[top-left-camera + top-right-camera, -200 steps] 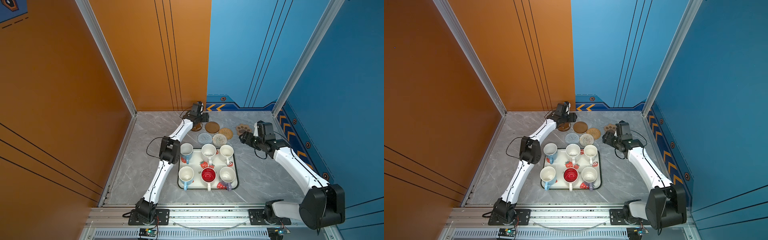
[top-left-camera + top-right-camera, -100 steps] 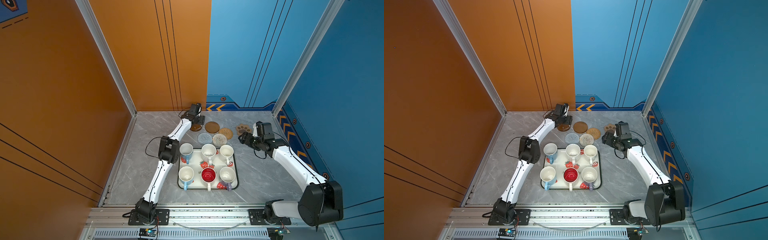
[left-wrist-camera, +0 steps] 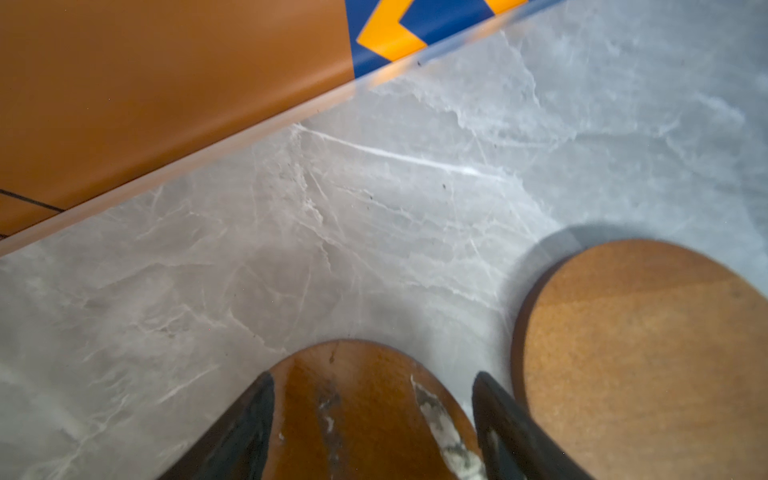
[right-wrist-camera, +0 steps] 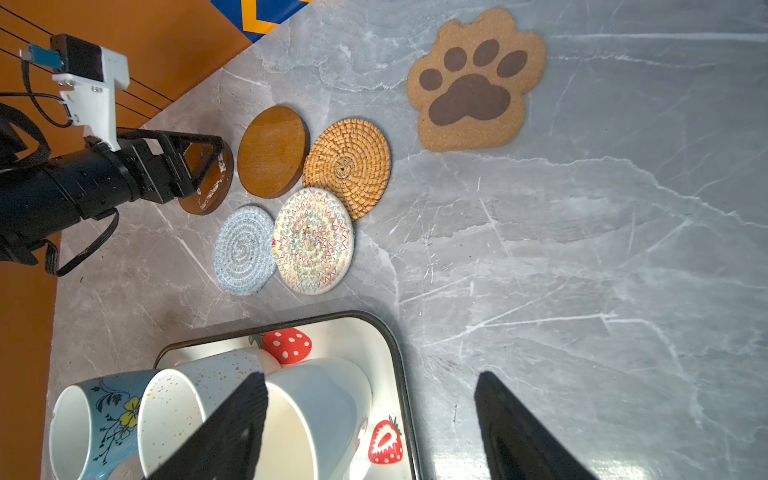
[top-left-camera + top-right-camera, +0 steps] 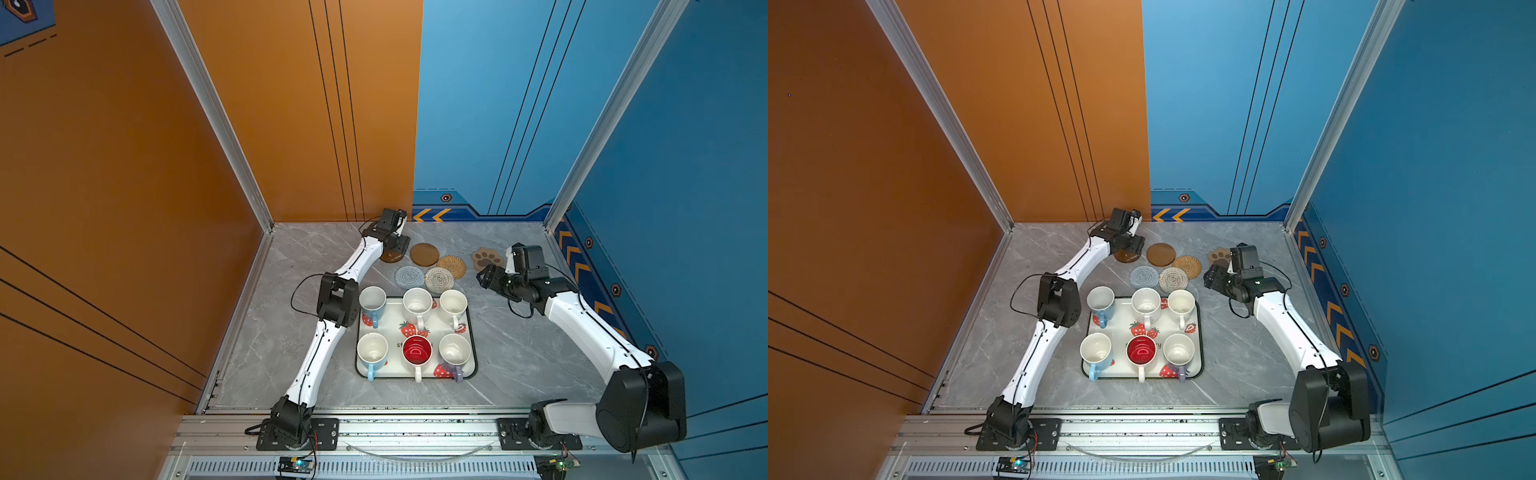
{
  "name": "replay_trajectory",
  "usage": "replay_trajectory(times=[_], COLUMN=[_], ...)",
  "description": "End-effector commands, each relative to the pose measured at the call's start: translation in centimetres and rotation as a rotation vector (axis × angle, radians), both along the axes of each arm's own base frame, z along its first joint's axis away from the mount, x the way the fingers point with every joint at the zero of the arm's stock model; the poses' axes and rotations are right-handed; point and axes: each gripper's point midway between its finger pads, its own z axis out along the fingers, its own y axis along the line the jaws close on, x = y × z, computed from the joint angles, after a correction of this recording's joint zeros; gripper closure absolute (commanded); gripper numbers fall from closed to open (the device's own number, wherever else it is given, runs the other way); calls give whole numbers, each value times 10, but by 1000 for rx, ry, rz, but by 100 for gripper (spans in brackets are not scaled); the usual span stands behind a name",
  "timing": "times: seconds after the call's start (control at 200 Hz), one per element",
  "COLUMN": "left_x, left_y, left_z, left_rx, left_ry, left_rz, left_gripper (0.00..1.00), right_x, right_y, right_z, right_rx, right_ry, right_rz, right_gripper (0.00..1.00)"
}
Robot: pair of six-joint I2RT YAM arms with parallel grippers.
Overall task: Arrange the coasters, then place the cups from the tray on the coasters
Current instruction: 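Drag the peeling wooden coaster with the left gripper toward the robot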
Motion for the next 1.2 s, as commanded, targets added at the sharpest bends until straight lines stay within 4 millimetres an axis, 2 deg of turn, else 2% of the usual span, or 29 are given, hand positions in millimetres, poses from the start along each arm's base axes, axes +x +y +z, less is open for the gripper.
replay_trajectory(times=[0.0,0.28,0.386,0.681,0.826,1.037,1.197], left_x=[-9,-23,-29,-55,-61,-63,-67], left_y=[-4,6,15,39,50,68,85], left_z=[1,-14,-22,-40,-33,-19,-16], left_rx=[13,89,138,185,178,261,312], left_ry=[27,95,125,261,291,270,278], left_rz=[-67,-90,-96,-60,-6,29,47], left_gripper=[24,29,33,34,35,35,35], right_x=[-3,-3,-3,-2,-2,-4,-5], right_y=[1,2,3,7,9,10,12], right_z=[3,4,4,5,6,10,12], right_rx=[-2,6,10,23,28,29,31], right_ry=[11,10,12,6,4,-6,-13], right_rz=[25,28,31,38,45,48,52], right_gripper=[22,22,23,22,22,22,22])
